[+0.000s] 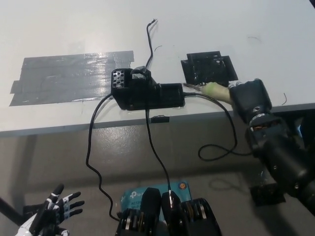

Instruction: The robot uses its right hand to grab and lift the soldering gun kept on the middle of the table and puts it in its base

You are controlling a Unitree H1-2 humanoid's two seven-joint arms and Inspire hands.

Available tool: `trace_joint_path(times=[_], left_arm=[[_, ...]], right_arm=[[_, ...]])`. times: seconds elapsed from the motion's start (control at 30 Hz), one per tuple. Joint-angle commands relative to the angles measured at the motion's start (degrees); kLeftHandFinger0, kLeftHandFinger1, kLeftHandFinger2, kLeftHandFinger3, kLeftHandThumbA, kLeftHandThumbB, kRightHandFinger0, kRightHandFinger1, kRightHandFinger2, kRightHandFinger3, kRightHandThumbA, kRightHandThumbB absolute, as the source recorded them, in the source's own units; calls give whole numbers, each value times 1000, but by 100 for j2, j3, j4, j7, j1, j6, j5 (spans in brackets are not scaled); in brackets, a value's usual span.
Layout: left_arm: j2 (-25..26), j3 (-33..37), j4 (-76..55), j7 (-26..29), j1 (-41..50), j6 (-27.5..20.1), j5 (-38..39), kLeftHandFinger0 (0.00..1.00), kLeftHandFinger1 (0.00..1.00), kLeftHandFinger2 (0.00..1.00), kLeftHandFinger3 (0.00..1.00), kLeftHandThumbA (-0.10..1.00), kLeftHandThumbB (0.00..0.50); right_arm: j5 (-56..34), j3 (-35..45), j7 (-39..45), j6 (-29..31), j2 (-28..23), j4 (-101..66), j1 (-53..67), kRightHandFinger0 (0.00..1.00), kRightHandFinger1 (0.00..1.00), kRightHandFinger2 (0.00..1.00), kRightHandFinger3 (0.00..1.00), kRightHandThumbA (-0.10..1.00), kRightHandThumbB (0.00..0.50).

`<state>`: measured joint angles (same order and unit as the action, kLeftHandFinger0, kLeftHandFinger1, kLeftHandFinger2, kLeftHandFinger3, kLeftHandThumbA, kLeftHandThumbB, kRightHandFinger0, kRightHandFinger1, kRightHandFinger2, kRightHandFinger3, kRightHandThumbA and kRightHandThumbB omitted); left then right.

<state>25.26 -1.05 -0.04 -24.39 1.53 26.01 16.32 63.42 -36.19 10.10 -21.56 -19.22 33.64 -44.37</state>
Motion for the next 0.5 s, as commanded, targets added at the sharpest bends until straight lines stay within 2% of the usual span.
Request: trace_joint_path(times=[0.0,0.07,0.1,0.13,0.17,0.2,0.23,0.27,0.3,0.33,0.37,0.4,0.43,0.47], left_arm=[[180,-48,-121,-97,63,16,17,1000,1000,1000,1000,1000,241],[165,-73,-100,-69,70,16,19,1000,1000,1000,1000,1000,243],[155,-91,-88,-72,75,32,47,1000,1000,1000,1000,1000,243],[129,-114,-46,-72,76,-14,68,1000,1000,1000,1000,1000,255],[121,-125,-30,-82,86,-30,82,1000,1000,1000,1000,1000,252],[101,-130,-27,-69,91,-25,82,1000,1000,1000,1000,1000,250],[93,-135,-41,-55,98,-4,83,1000,1000,1000,1000,1000,249],[98,-133,10,-89,111,-77,82,1000,1000,1000,1000,1000,263],[99,-135,0,-71,125,-58,69,1000,1000,1000,1000,1000,264],[107,-125,-13,-58,131,-77,38,1000,1000,1000,1000,1000,273],[115,-119,-39,-53,130,-30,36,1000,1000,1000,1000,1000,258],[114,-124,-33,-64,126,-22,54,1000,1000,1000,1000,1000,254],[106,-136,-32,-55,126,-4,66,1000,1000,1000,1000,1000,252],[105,-136,-32,-55,126,-4,66,1000,1000,1000,1000,1000,252]], right_arm=[[-487,336,83,142,-186,82,175,0,238,543,546,-100,6],[-594,566,-252,248,-206,-49,139,0,169,501,411,-100,0],[-595,610,-287,272,-205,-72,115,0,161,504,391,-100,0],[-713,758,-461,416,-225,-158,79,0,145,493,302,-100,0],[-723,817,-648,572,-247,-214,53,0,136,482,275,-100,0],[-722,865,-631,581,-244,-251,15,0,186,555,583,-100,28],[-739,909,-608,564,-249,-319,-19,0,193,560,685,-100,6],[-792,1028,-822,676,-241,-397,-53,0,177,507,497,-42,2],[-805,1065,-822,686,-235,-435,-72,0,177,506,476,-7,0],[-781,1080,-690,637,-239,-465,-137,0,167,500,578,31,0],[-884,1183,-801,736,-223,-458,-166,0,139,461,581,-95,1],[-894,1214,-890,818,-232,-460,-210,0,97,402,611,-100,19],[-873,1210,-808,804,-251,-510,-267,0,85,380,664,-100,15],[-875,1212,-810,808,-251,-510,-266,0,75,364,662,-100,8]])
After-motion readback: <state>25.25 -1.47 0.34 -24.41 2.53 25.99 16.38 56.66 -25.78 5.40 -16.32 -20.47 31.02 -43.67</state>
